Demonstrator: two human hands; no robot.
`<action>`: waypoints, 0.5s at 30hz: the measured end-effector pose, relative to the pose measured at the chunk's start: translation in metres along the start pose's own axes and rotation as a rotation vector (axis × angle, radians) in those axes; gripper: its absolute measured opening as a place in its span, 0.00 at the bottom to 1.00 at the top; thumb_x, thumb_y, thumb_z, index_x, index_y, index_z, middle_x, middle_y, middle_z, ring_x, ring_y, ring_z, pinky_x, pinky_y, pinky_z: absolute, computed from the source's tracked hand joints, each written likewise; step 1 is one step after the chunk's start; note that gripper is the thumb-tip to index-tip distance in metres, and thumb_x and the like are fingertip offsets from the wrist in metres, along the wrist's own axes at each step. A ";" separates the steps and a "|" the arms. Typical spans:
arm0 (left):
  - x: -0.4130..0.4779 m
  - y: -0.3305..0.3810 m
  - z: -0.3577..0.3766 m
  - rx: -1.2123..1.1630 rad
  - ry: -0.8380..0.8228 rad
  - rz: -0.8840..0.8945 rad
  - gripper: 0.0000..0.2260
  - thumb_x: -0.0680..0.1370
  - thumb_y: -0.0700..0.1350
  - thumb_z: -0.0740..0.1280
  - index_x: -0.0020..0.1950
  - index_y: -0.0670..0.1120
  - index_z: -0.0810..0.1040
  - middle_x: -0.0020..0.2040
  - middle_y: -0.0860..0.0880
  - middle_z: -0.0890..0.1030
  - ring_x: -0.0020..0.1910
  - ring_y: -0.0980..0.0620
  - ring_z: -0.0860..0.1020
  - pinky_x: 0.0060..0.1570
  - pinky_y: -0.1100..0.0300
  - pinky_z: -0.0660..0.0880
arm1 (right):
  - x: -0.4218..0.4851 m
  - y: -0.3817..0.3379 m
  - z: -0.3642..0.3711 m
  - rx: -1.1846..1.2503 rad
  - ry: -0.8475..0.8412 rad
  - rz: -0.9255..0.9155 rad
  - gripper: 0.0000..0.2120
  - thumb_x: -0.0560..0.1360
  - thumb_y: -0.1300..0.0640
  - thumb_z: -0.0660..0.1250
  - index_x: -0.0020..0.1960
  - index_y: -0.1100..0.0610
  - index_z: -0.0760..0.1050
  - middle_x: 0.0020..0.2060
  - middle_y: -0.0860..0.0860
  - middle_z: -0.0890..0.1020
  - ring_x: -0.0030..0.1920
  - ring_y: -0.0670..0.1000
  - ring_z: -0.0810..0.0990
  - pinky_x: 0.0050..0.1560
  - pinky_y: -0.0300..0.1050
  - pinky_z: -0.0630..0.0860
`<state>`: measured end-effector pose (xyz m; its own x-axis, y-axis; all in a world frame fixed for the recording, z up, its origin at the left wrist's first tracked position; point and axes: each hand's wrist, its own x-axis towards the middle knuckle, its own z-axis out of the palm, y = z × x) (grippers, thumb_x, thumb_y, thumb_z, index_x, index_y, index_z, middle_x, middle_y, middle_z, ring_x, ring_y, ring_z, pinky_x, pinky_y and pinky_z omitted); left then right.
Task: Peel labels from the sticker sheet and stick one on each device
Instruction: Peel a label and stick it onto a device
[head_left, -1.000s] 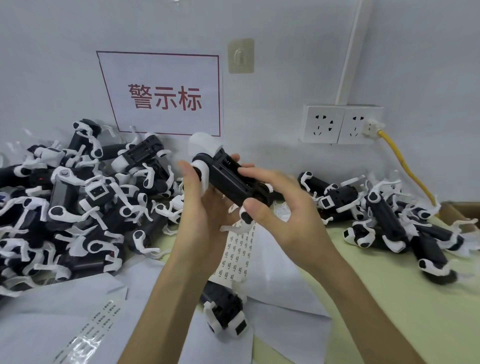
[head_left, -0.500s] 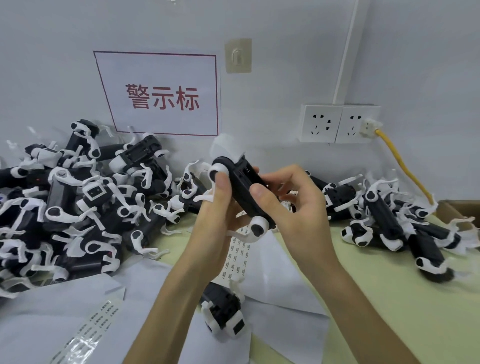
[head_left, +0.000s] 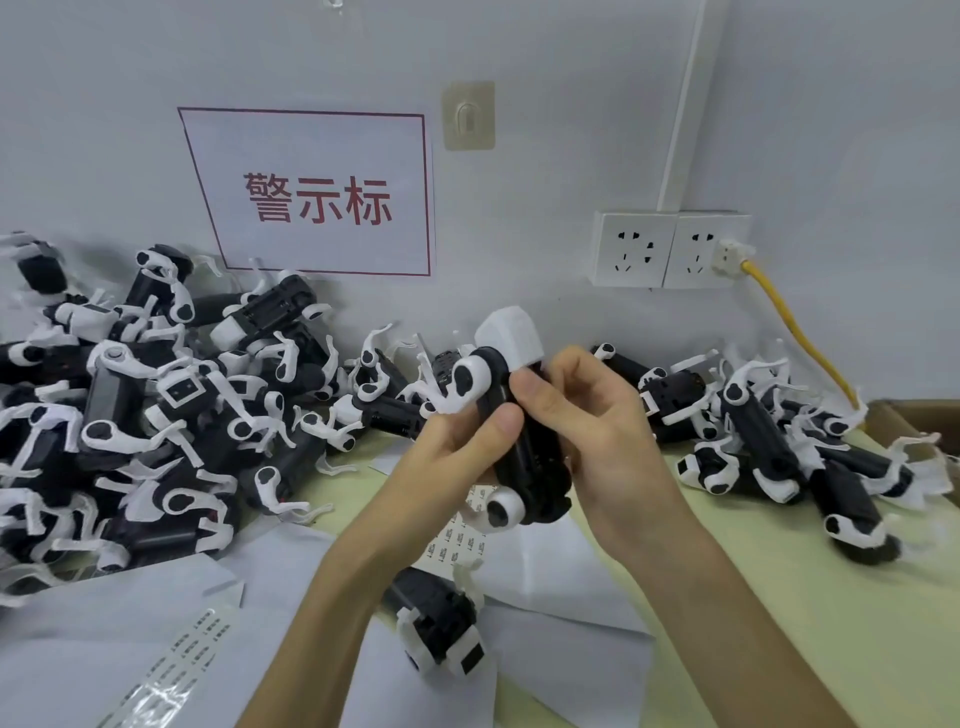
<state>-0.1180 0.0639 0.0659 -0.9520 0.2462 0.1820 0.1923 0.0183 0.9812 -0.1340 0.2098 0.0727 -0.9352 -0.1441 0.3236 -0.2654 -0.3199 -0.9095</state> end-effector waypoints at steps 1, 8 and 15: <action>0.001 -0.004 -0.004 -0.049 -0.037 0.006 0.19 0.73 0.57 0.65 0.55 0.45 0.80 0.49 0.47 0.84 0.52 0.47 0.82 0.55 0.55 0.77 | 0.000 -0.001 -0.002 0.018 -0.043 0.026 0.17 0.70 0.53 0.75 0.35 0.53 0.67 0.37 0.57 0.68 0.39 0.55 0.67 0.37 0.46 0.64; -0.002 -0.005 -0.017 -0.198 -0.130 0.032 0.39 0.67 0.71 0.74 0.61 0.38 0.79 0.50 0.41 0.85 0.46 0.46 0.85 0.44 0.58 0.81 | -0.003 -0.004 -0.001 0.120 -0.194 0.038 0.13 0.73 0.51 0.71 0.38 0.53 0.67 0.31 0.50 0.70 0.27 0.48 0.67 0.26 0.43 0.61; -0.003 0.003 -0.011 -0.357 -0.059 0.088 0.26 0.69 0.72 0.70 0.59 0.56 0.86 0.59 0.48 0.85 0.59 0.50 0.84 0.51 0.58 0.81 | -0.001 0.000 -0.003 -0.008 -0.250 -0.098 0.06 0.75 0.59 0.68 0.48 0.48 0.80 0.46 0.54 0.74 0.49 0.54 0.72 0.55 0.47 0.72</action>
<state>-0.1174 0.0527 0.0692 -0.9182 0.2874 0.2725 0.1675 -0.3417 0.9248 -0.1336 0.2131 0.0711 -0.8182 -0.3400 0.4635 -0.3545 -0.3363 -0.8725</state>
